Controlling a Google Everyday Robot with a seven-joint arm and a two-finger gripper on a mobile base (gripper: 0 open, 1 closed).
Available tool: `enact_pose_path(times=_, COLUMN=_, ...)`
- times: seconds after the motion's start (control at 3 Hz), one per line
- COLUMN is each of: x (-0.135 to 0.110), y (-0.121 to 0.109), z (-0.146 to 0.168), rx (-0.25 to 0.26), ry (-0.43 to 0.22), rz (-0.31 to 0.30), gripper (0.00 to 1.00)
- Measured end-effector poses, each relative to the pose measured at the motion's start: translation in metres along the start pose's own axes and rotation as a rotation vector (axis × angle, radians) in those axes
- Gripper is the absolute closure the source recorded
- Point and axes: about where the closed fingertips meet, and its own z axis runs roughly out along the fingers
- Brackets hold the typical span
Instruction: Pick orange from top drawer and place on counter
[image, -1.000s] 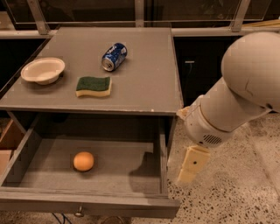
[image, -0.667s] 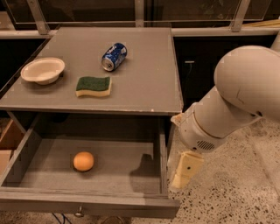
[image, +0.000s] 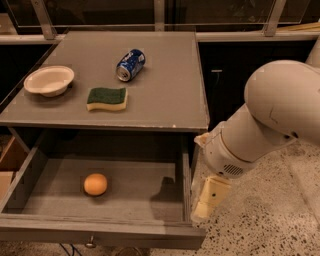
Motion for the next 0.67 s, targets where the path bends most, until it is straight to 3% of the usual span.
enact_pose_path(times=0.67, x=-0.02, y=-0.003, z=0.036, rx=-0.005, ry=-0.072, rz=0.037, gripper=0.0)
